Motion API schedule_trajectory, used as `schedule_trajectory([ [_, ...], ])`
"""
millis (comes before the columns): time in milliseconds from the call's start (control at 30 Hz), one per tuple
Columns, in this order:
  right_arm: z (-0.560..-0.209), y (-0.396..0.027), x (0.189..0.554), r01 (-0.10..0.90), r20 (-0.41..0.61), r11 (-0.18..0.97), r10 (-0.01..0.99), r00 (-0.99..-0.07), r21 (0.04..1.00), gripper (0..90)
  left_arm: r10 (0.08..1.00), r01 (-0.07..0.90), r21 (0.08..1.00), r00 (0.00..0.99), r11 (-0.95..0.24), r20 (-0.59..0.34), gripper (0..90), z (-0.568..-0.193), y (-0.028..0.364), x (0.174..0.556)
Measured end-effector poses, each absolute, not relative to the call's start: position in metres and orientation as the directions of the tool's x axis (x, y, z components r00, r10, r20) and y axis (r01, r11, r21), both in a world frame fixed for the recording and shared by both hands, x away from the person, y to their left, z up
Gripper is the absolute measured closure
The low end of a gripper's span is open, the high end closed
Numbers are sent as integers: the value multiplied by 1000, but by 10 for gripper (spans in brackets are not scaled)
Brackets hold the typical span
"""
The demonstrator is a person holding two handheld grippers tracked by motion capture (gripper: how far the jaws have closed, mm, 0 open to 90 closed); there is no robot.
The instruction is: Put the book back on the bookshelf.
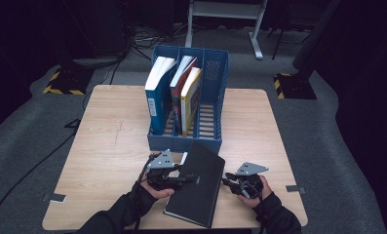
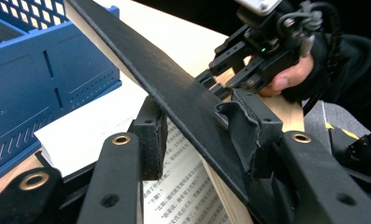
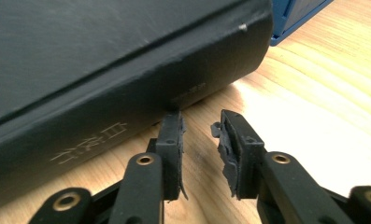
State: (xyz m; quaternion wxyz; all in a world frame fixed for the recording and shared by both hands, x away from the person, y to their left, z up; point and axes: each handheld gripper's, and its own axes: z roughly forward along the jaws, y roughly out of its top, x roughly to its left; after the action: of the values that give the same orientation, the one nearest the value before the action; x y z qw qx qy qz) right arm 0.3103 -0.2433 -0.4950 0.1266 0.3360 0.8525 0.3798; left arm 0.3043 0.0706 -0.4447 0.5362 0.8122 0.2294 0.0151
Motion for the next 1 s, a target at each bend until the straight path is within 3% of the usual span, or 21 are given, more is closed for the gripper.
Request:
schedule_trajectory([
  [233,-498,-238,314,476,50,481,663,-747,736,727,345,300,904,919,-303,-190,613,-435,72,292],
  [667,-491,-242,304,378,79,380,609,-789,844,880,290,256,927,941,-276,-173,659,-429,84,287],
  [1000,-478,-245,297,318,82,301,599,-796,899,900,240,212,941,959,-263,-149,699,-422,93,283],
])
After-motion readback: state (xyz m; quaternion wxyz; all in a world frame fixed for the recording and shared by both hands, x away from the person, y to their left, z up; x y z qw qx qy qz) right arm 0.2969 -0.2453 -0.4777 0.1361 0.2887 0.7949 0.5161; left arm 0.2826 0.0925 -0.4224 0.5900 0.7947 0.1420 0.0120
